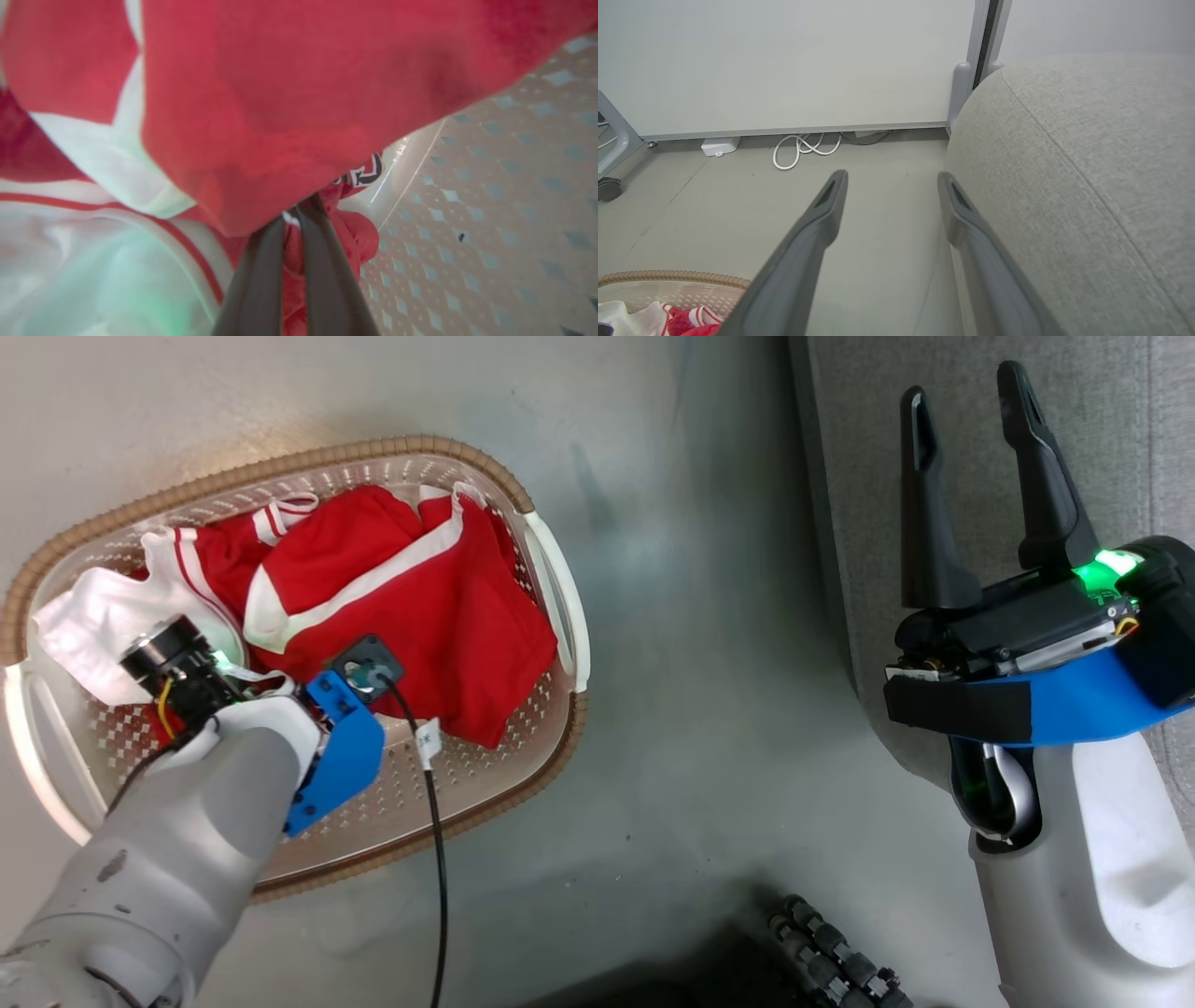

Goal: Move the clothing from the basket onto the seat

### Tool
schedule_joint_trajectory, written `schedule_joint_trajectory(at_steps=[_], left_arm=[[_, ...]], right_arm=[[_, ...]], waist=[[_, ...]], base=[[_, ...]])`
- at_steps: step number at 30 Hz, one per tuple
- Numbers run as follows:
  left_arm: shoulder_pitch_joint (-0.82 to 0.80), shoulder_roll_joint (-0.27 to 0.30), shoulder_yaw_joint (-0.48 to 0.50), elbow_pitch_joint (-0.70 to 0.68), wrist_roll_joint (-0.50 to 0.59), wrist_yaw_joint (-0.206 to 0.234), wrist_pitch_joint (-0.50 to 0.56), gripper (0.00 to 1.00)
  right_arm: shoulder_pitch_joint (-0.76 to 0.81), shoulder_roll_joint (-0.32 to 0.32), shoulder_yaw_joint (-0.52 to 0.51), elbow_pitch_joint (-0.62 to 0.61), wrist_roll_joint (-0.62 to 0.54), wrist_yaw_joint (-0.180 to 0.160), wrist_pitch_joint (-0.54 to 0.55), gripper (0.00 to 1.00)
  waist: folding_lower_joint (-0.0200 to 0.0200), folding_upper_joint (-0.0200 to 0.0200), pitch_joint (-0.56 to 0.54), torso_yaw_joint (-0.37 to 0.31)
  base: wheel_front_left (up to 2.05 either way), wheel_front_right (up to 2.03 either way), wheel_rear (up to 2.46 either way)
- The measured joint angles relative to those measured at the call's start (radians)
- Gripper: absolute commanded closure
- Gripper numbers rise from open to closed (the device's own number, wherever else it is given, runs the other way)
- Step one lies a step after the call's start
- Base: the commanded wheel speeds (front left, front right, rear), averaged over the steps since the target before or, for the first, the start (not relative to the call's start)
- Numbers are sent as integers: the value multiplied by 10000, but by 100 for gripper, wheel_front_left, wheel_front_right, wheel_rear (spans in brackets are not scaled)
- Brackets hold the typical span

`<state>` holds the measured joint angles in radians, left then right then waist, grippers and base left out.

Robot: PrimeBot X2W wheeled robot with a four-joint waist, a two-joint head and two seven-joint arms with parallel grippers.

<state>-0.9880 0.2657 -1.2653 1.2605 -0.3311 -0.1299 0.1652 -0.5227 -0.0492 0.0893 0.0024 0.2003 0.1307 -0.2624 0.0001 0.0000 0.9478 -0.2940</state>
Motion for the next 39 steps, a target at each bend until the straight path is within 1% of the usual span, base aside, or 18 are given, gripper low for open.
schedule_joint_trajectory(at_steps=[4,8,11,13,16,21,23,27,32,39], left_arm=[[57,-320,29,-6,-213,0,-217,100],[252,-717,119,-48,-378,0,-757,100],[434,-779,265,-71,-600,2,-1386,100],[554,-640,339,-128,-740,2,-1994,100],[733,-596,458,-163,-924,2,-2598,100],[864,-997,629,-255,-1271,0,-3407,100],[958,-1198,828,-276,-1505,0,-3747,100],[1114,-1446,1014,-453,-1797,0,-4082,100],[1258,-1515,1283,-917,-1967,2,-4242,100],[1674,-1220,2247,-2617,-2008,247,-4268,100]], right_arm=[[29,2,-90,63,-10,0,0,0],[140,2,-282,153,-201,0,0,0],[218,4,-345,247,-359,0,0,0],[330,4,-385,290,-451,0,0,0],[505,6,-408,403,-598,0,0,0],[890,8,-447,566,-832,0,0,0],[1190,6,-472,681,-947,0,0,0],[1541,6,-535,819,-1037,0,0,0],[1994,6,-585,926,-1172,0,0,0],[2545,4,-646,1076,-1193,0,0,0]], waist=[[0,0,-285,71],[-1,0,-717,267],[-1,0,-1125,466],[-2,0,-1433,613],[-2,0,-1928,836],[-2,1,-2842,1227],[-2,0,-3430,1466],[-2,1,-4245,1749],[-3,1,-5230,2030],[-4,2,-6496,2249]], base=[[0,0,0],[0,0,0],[0,0,0],[0,0,0],[0,0,0],[0,0,0],[0,0,0],[0,0,0],[0,0,0],[0,0,0]])
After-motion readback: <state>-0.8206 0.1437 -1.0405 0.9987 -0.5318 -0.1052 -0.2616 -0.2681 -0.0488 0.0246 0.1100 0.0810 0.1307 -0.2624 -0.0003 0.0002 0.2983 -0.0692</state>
